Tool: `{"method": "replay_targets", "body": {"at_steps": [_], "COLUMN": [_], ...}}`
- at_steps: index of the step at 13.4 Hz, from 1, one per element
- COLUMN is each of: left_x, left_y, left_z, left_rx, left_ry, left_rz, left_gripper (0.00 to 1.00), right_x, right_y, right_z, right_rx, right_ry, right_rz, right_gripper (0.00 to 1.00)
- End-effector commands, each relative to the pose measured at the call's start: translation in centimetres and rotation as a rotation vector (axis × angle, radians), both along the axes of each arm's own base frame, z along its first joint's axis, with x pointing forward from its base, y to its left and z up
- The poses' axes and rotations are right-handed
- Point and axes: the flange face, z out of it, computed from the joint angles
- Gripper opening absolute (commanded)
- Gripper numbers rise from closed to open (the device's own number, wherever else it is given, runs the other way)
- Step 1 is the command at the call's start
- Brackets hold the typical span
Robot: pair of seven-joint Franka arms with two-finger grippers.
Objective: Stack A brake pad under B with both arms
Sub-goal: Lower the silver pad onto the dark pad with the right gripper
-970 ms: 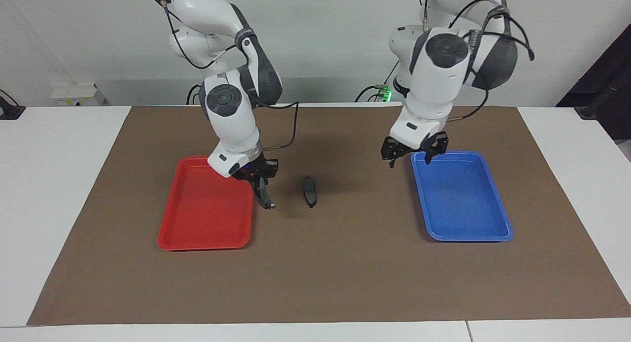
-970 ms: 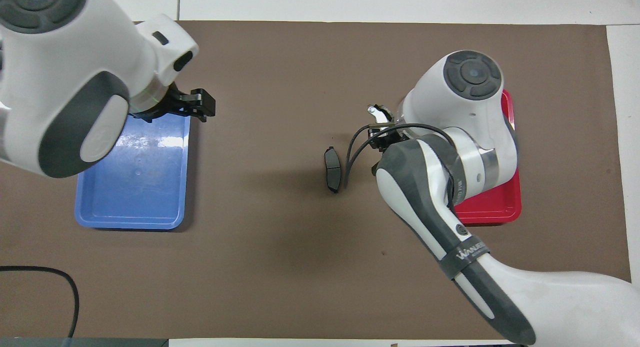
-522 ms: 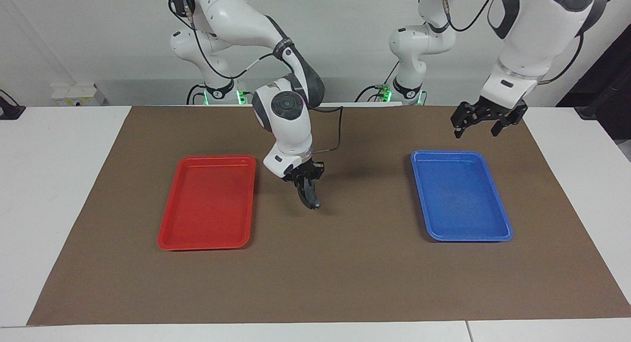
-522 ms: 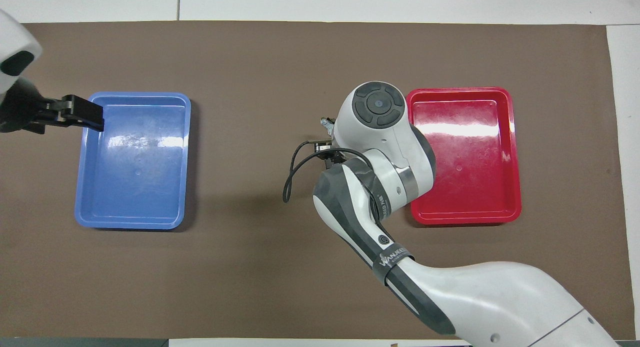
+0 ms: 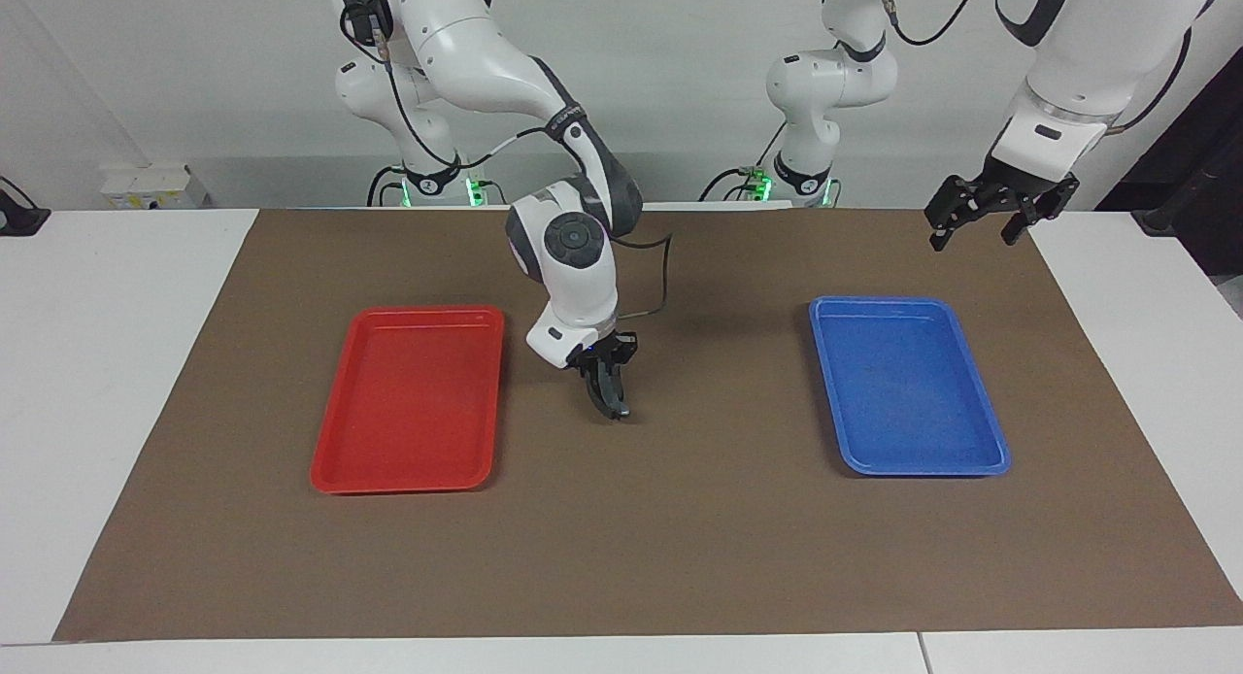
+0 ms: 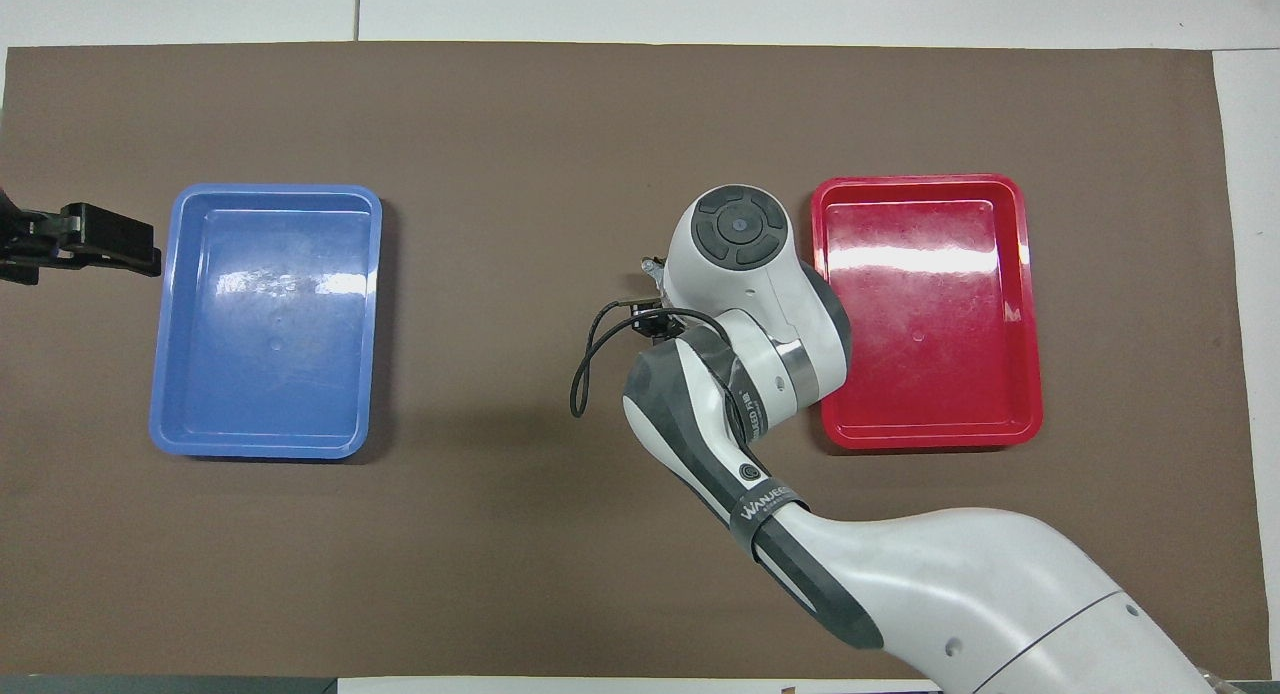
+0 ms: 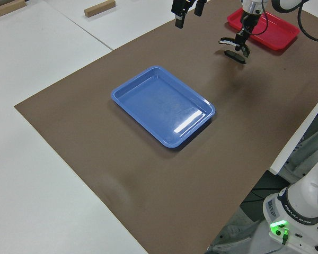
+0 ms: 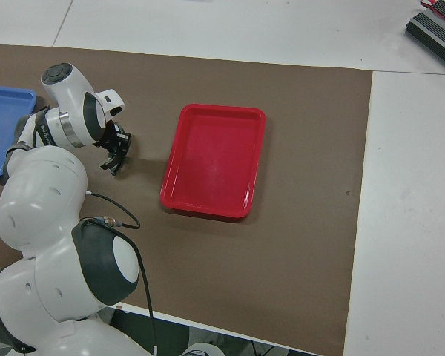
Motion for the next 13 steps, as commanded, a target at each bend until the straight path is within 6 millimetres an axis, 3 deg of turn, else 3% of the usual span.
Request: {"method": "replay_targets", "body": {"at_steps": [1,13], "left_x": [-0.9,-1.0], "left_y": [-0.4,-0.7], "left_z": [-0.3,-0.9], "left_rx": [-0.011,-0.013], "left_ry": [0.004,0.003], "left_rz": [-0.005,-0.013], "left_gripper": [1.0,1.0], "right_x": [-0.3,-2.3], "right_y": [0.2,1.1], "right_z": [0.2,-1.8], "right_rx": [0.019,0.028], "right_ry": [-0.016,-0.029], "right_rz": [0.018,0.014], "right_gripper": [0.0,0.0]}}
